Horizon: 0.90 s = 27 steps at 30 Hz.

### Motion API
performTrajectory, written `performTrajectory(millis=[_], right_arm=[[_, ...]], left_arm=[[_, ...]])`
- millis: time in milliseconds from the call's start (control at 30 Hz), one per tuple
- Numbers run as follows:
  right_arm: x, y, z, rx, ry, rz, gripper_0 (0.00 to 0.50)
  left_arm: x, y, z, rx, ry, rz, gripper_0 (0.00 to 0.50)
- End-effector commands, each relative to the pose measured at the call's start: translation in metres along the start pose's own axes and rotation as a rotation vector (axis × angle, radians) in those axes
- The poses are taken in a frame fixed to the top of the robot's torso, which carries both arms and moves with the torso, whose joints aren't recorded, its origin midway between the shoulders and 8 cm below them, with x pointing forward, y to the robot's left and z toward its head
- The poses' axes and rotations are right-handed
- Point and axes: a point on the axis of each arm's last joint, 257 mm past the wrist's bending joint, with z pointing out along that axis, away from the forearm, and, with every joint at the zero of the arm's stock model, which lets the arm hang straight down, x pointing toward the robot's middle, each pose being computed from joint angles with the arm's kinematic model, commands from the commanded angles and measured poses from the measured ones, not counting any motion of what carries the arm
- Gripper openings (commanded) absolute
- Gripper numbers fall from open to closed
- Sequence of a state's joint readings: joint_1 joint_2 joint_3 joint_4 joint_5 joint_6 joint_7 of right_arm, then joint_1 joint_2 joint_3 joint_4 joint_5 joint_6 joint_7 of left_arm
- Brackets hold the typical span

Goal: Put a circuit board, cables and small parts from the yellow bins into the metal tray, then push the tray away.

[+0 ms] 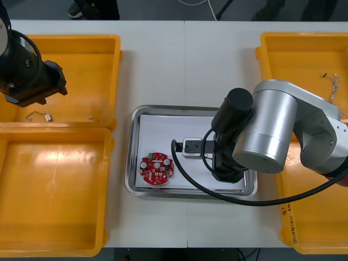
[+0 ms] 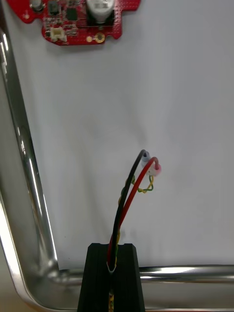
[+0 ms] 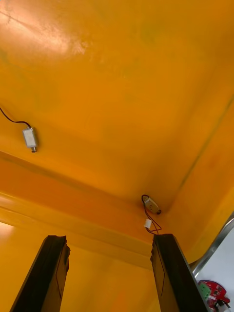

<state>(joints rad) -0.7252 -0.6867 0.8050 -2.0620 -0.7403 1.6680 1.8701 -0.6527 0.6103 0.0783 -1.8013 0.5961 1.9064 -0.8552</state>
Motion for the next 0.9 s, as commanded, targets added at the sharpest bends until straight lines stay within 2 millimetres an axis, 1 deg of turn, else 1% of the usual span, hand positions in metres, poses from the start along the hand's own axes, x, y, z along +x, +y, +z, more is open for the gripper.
performTrajectory(millis=[33,200,400,467,533,633,700,733,767,800,833,900], right_arm=[[-0.01,-0.003,-0.002,0.014,-0.009,-0.096,0.0],[0.0,0.002,0.01,-0.007,0.015,-0.124,0.0],[-0.001,0.005,0.027,-0.005,-0.002,-0.11,0.0],[-0.001,0.009,0.037,-0.01,-0.002,-0.107,0.0],[-0.002,0.009,0.041,0.001,-0.005,-0.107,0.0],[-0.002,0.009,0.041,0.001,-0.005,-0.107,0.0],[-0.002,0.009,0.041,0.001,-0.005,-0.107,0.0],[-0.002,0.009,0.041,0.001,-0.005,-0.107,0.0],[-0.002,0.009,0.041,0.001,-0.005,-0.107,0.0],[-0.002,0.009,0.041,0.001,-0.005,-0.107,0.0],[0.003,0.025,0.05,-0.038,0.007,-0.101,0.0],[0.006,0.033,0.055,-0.056,0.013,-0.09,0.0]], left_arm=[[-0.046,0.013,-0.028,-0.004,-0.082,0.108,0.5],[-0.06,0.028,-0.022,0.011,-0.083,0.131,0.5],[-0.071,0.048,-0.012,-0.013,-0.077,0.175,0.5],[-0.076,0.058,-0.007,-0.026,-0.075,0.195,0.5],[-0.079,0.065,-0.001,-0.037,-0.074,0.21,0.5],[-0.085,0.073,0.008,-0.041,-0.081,0.216,0.5],[-0.089,0.08,0.018,-0.044,-0.082,0.216,0.5],[-0.089,0.08,0.018,-0.044,-0.082,0.216,0.5],[-0.092,0.085,0.025,-0.044,-0.085,0.202,0.5],[-0.092,0.087,0.027,-0.044,-0.083,0.198,0.5],[-0.093,0.089,0.03,-0.043,-0.084,0.193,0.5],[-0.093,0.094,0.035,-0.047,-0.08,0.183,0.5]])
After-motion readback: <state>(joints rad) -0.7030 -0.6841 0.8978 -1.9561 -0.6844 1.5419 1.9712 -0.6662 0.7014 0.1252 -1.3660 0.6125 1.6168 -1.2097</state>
